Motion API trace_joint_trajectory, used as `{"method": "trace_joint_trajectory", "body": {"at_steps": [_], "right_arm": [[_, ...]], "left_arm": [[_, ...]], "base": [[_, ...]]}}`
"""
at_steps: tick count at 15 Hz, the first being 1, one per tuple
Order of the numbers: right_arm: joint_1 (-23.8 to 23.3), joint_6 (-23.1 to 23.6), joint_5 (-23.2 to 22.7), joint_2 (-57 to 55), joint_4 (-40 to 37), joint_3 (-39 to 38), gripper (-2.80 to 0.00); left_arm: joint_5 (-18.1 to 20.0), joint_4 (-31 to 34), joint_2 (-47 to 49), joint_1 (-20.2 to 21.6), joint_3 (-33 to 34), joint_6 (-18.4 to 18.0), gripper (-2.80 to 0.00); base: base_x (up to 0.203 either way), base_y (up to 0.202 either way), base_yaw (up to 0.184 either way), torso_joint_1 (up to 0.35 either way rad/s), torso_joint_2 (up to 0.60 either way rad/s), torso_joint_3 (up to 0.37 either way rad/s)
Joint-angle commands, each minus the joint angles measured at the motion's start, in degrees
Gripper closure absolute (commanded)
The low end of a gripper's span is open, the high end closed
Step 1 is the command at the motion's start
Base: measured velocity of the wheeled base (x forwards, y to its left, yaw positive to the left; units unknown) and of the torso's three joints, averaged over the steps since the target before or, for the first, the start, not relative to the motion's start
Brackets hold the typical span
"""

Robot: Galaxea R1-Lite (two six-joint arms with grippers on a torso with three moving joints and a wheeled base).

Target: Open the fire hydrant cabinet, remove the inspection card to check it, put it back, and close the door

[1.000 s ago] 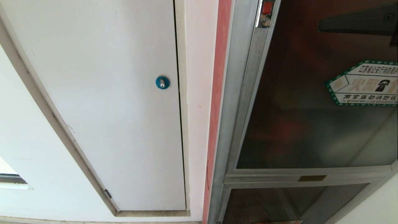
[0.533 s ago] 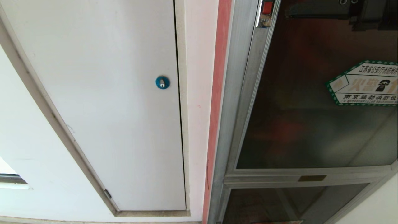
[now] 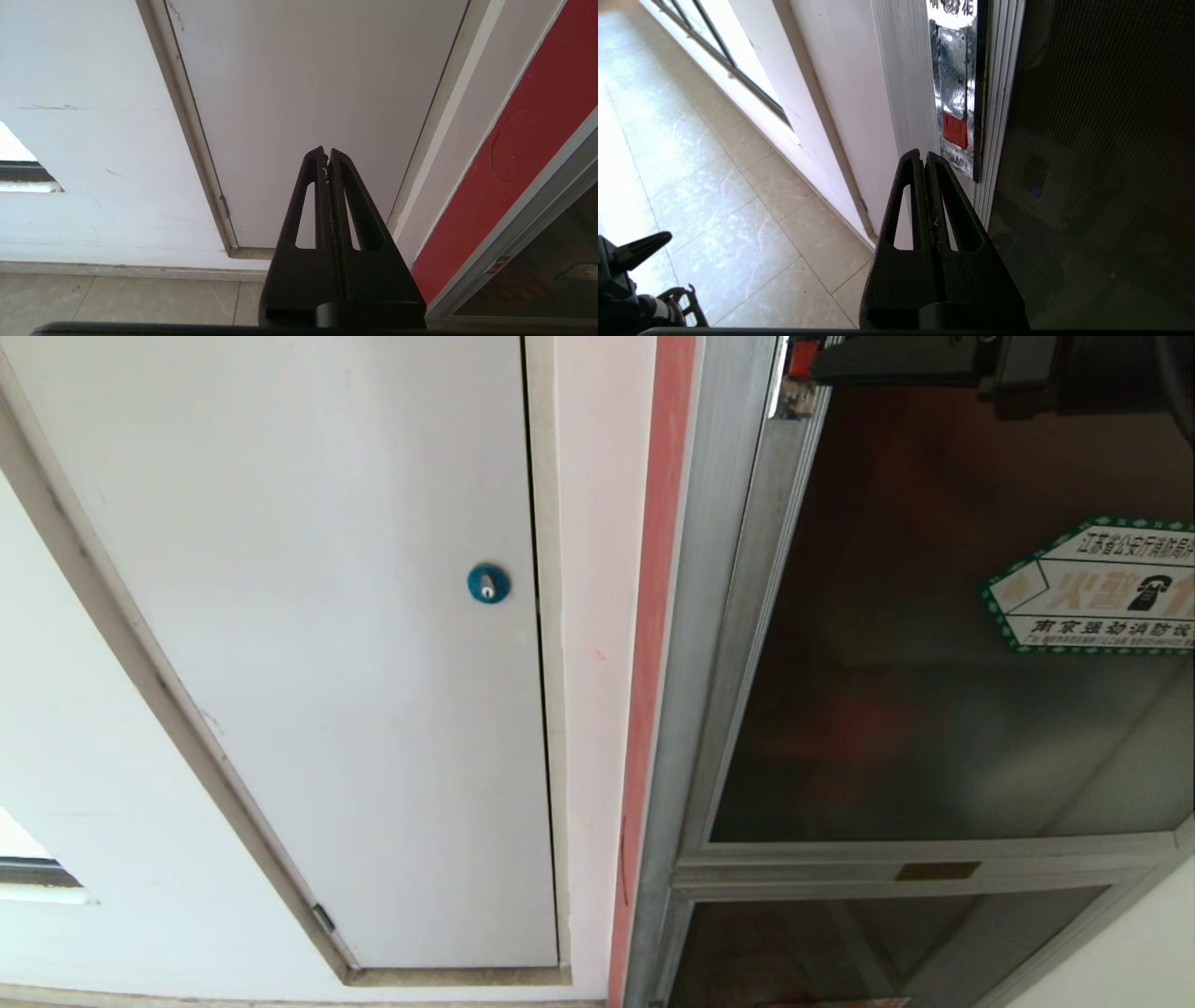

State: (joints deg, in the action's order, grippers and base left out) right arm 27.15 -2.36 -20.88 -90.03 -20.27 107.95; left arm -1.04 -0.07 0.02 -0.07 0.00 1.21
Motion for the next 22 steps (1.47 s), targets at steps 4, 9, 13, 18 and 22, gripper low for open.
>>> {"method": "trace_joint_trajectory", "body": {"at_steps": [4, 9, 13, 18, 22], "right_arm": [[0.1, 0.0, 0.0, -1.7, -0.3, 2.9, 0.0], [0.3, -0.1, 2.7, -3.1, 0.5, 3.5, 0.0], [0.4, 0.0, 3.9, -3.9, 1.2, 3.6, 0.0], [0.4, -0.1, 5.3, -4.0, 1.1, 3.5, 0.0], [0.4, -0.3, 6.3, -4.0, 1.0, 2.9, 0.0]], "left_arm": [[0.0, 0.0, 0.0, 0.0, 0.0, 0.0, 0.0], [0.0, 0.0, 0.0, 0.0, 0.0, 0.0, 0.0], [0.0, 0.0, 0.0, 0.0, 0.0, 0.0, 0.0], [0.0, 0.0, 0.0, 0.0, 0.1, 0.1, 0.0], [0.0, 0.0, 0.0, 0.0, 0.0, 0.0, 0.0]], "base": [[0.0, 0.0, 0.0, 0.0, 0.0, 0.0], [0.0, 0.0, 0.0, 0.0, 0.0, 0.0], [0.0, 0.0, 0.0, 0.0, 0.0, 0.0], [0.0, 0.0, 0.0, 0.0, 0.0, 0.0], [0.0, 0.0, 0.0, 0.0, 0.0, 0.0]]}}
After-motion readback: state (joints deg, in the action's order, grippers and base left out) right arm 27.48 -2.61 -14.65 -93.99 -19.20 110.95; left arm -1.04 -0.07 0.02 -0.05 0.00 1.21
